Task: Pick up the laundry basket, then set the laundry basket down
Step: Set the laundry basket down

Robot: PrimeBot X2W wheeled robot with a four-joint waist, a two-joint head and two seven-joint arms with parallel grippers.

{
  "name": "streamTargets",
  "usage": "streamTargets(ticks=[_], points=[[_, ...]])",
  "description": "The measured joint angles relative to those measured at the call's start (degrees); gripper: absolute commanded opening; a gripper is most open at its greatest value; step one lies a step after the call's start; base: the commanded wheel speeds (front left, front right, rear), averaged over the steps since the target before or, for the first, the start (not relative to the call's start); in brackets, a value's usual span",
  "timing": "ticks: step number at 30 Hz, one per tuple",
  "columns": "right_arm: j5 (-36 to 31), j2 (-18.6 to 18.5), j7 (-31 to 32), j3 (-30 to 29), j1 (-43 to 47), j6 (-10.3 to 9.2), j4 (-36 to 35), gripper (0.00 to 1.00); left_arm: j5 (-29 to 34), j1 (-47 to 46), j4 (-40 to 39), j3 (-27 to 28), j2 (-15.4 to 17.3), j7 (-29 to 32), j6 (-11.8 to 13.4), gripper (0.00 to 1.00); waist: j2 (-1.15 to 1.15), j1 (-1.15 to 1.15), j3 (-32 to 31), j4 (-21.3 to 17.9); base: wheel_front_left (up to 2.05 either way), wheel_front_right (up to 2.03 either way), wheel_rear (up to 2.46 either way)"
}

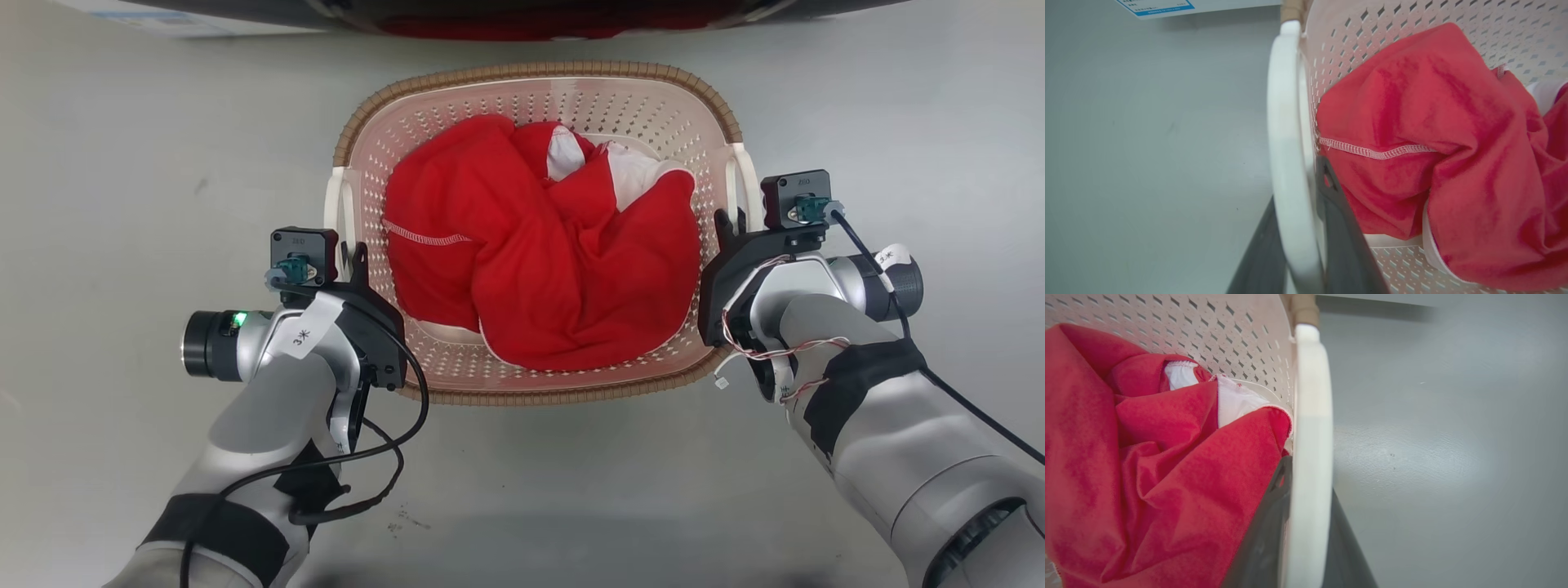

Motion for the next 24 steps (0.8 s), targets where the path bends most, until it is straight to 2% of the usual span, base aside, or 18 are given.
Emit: streamTargets(ticks=[24], points=[[-0.6, -0.1, -2.9, 0.9, -2.4, 0.0, -0.6, 0.0, 0.6, -3.7, 2.4, -0.1, -0.2, -2.2, 0.5, 0.0, -0.02, -0.02, 3.9, 0.2, 0.0, 0.0, 0.0]])
